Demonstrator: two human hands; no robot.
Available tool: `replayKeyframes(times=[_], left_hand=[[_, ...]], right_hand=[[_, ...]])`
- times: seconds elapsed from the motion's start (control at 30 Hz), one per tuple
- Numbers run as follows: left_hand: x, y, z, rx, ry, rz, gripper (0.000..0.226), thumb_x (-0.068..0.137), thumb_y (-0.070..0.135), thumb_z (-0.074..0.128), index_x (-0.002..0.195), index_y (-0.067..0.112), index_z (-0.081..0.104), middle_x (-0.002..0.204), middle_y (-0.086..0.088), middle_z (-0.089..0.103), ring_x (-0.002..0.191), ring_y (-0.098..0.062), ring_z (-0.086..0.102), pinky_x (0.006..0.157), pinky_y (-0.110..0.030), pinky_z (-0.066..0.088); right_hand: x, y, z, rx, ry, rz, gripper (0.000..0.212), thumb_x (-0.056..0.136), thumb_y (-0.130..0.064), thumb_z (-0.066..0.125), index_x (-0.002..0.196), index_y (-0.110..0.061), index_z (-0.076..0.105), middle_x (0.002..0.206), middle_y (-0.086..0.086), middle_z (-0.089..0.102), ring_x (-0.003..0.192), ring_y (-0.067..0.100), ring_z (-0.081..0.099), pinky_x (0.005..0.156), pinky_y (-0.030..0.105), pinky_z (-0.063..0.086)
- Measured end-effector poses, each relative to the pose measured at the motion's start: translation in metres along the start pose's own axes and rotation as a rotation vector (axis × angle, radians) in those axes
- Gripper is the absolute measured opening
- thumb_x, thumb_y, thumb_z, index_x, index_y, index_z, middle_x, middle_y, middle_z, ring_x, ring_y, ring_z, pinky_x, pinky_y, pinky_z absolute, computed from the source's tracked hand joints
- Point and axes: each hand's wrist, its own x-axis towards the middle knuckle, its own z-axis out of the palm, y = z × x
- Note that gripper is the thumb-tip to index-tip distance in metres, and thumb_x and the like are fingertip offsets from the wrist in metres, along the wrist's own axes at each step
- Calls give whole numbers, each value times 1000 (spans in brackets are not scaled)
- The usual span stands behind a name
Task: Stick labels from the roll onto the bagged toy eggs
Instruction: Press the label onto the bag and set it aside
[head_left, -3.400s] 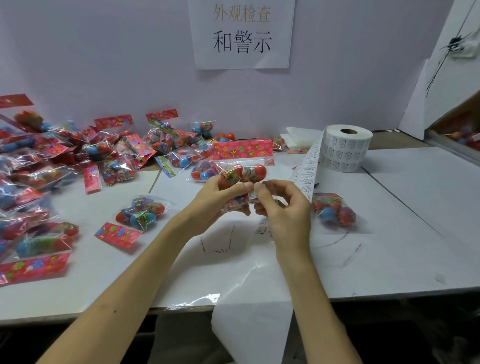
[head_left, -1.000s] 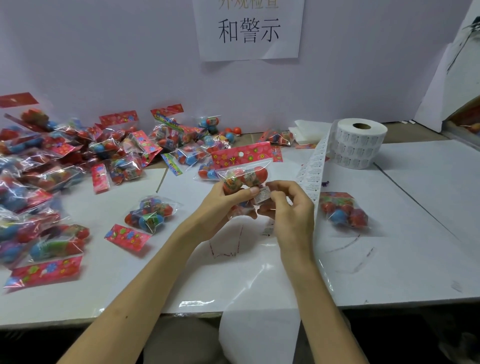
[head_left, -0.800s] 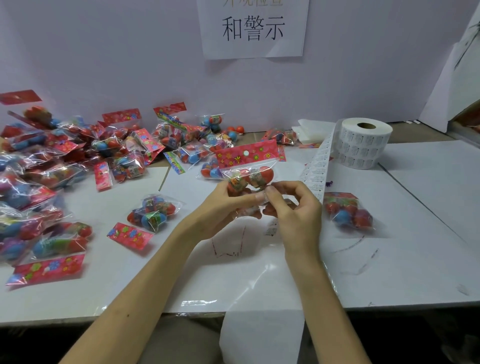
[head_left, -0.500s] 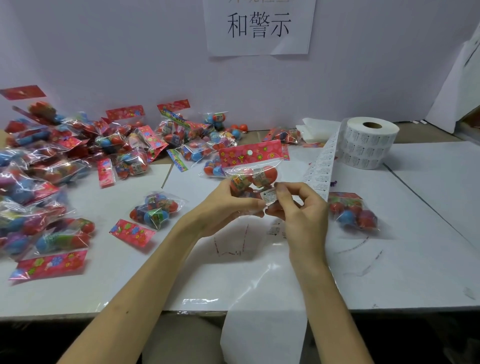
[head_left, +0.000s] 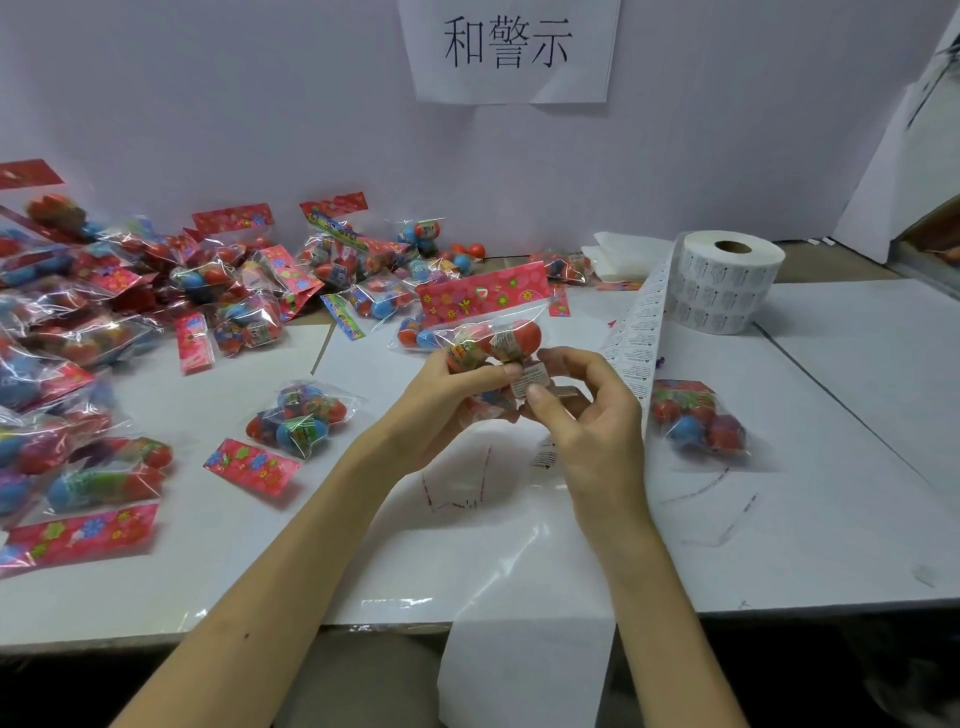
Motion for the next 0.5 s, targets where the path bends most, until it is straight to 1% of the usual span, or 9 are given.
replayKeyframes(times=[0.1,0.2,0.27,0.37,0.43,0.5], left_hand=[[-1,0,1,-9,4,-21,32,84,18,70,115,13,67,100,-8,77,91,-23,73,74,-29,60],[-3,0,1,-22,1,-40,30,85,17,71,114,10,69,98,-11,73,87,-24,68,72,-29,59],[-3,0,1,-22,-12,-54,27,86,18,72,112,12,70,96,-9,72,87,-22,68,72,-29,58],[-4,3,3,26,-38,-86,32,86,24,72,117,15,69,98,-5,75,89,-17,72,74,-26,58],[-3,4,4,28,-37,-104,33,87,29,70,118,18,68,102,-4,77,92,-17,74,75,-25,58],[-4,6,4,21,-38,-116,33,89,33,67,119,19,67,105,-5,78,95,-17,75,76,-25,58]], right_hand=[[0,1,-1,-2,-9,19,26,86,-6,68,108,-20,67,105,-2,71,92,24,73,83,43,62],[-1,0,0,25,23,28,20,86,-13,72,102,-24,69,98,-7,72,86,19,73,74,33,62],[-2,1,-1,-5,61,5,11,90,-17,75,96,-26,69,92,-11,72,81,15,72,70,32,60],[-1,3,-2,-33,111,4,5,93,-19,74,92,-23,70,88,-11,72,69,10,68,67,34,60],[0,5,-3,-28,130,2,4,95,-18,71,92,-22,71,88,-9,73,66,9,67,66,30,59],[0,6,-2,-20,143,5,6,97,-18,69,92,-22,71,87,-8,73,66,9,68,65,26,58]])
